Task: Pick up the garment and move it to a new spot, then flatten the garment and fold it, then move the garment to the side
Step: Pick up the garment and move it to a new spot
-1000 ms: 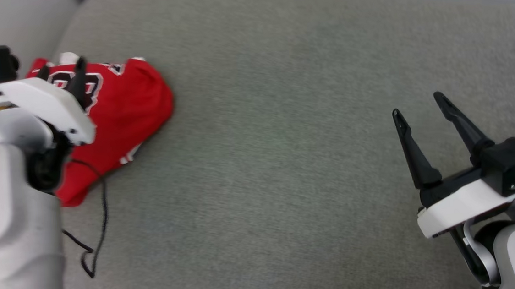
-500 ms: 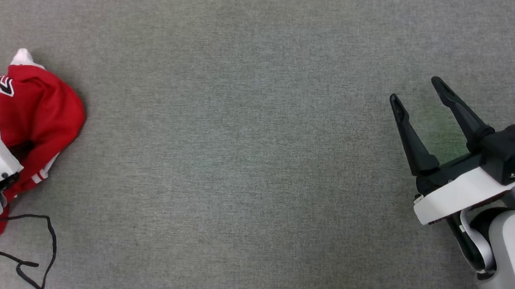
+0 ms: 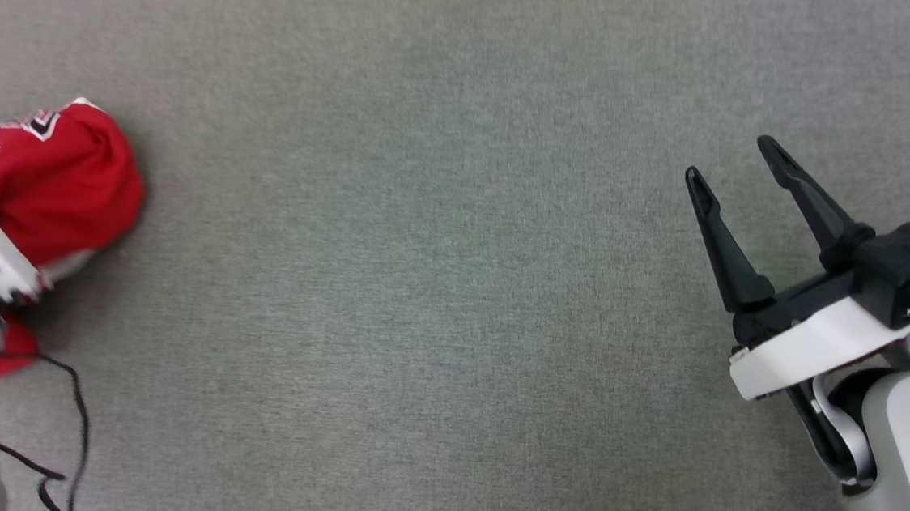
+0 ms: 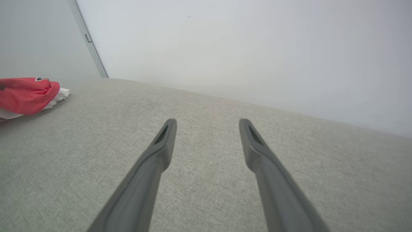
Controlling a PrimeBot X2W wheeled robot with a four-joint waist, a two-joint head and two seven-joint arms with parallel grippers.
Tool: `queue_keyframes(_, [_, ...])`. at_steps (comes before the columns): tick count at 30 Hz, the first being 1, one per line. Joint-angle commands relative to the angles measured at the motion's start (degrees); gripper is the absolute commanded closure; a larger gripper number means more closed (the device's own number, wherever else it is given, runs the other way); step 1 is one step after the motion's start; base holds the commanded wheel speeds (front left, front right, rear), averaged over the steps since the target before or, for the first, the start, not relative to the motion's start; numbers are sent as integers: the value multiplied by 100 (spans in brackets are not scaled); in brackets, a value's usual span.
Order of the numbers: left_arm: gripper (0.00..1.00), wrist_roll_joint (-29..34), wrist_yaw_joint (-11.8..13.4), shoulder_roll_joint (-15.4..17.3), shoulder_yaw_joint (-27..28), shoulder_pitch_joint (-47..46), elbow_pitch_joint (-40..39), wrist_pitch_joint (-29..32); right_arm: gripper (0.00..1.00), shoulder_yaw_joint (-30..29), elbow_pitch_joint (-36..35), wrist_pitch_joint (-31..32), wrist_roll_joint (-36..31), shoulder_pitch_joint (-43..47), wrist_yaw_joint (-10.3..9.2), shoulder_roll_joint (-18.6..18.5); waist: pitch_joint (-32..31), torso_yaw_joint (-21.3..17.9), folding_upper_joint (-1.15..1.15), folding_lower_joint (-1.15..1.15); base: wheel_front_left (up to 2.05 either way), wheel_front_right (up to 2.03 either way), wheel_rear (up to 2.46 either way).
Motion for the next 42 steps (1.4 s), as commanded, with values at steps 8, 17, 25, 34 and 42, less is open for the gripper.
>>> queue_keyframes(8, [100,473,-135,117,-284,-563,-476,-1569,0,-219,94,-60,-10,399,-4,208,-947,66,0,-1,0,0,0])
queue_keyframes(17, [100,844,-280,-160,-799,-719,-639,-2747,0,-458,98,-39,-80,810,-4,378,-1754,-526,0,-1,0,0,0])
queue_keyframes(25, [100,733,-433,-941,-1349,-503,-805,-3079,0,-556,-12,100,-83,1038,-4,441,-1964,-1484,0,-1,0,0,0])
queue_keyframes(34, [100,398,-633,-1827,-2125,204,-932,-3275,0,-737,-187,193,-14,1220,-4,461,-1892,-2321,0,-1,0,0,0])
queue_keyframes(42, [100,-145,-681,-2081,-2777,1989,-1157,-3524,0,-671,-151,110,178,1170,-4,461,-1616,-2565,0,-1,0,0,0])
